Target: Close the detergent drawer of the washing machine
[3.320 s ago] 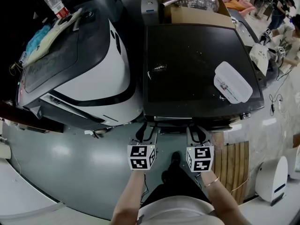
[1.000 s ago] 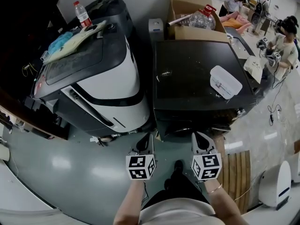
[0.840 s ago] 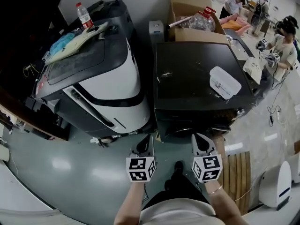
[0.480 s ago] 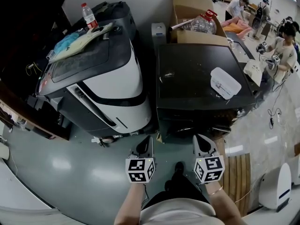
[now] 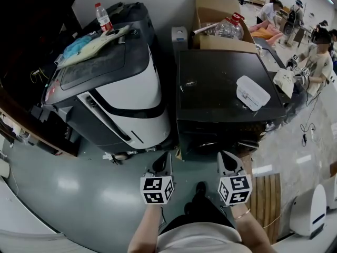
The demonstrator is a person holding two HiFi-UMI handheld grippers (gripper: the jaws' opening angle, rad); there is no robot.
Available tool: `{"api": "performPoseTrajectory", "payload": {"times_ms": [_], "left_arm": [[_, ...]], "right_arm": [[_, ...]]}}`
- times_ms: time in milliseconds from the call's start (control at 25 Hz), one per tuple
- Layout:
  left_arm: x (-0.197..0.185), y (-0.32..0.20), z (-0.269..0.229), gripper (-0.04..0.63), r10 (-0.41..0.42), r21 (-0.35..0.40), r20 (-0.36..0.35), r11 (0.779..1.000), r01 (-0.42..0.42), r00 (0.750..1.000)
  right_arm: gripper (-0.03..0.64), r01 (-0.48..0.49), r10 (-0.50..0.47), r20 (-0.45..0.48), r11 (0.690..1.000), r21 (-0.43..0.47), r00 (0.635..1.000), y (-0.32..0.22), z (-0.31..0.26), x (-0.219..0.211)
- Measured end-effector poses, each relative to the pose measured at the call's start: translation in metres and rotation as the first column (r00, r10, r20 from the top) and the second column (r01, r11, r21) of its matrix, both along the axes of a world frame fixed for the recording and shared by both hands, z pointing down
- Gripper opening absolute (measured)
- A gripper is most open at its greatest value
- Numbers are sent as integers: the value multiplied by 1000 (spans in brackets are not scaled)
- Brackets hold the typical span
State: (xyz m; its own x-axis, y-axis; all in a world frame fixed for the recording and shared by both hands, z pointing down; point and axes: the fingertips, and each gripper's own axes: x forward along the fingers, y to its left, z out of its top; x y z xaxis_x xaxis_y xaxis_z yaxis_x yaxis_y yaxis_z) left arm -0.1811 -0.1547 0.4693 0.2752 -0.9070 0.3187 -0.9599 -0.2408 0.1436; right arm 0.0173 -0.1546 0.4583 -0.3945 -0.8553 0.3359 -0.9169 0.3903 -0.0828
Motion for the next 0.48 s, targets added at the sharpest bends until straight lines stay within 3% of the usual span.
{"api": "performPoseTrajectory", "payload": {"times_ms": [480], "left_arm": [[0, 8, 2, -5, 3, -10, 13, 1000, -3, 1000]], "right_arm": [[2, 11, -11, 0, 1000, 0, 1000, 5, -1, -2]]}}
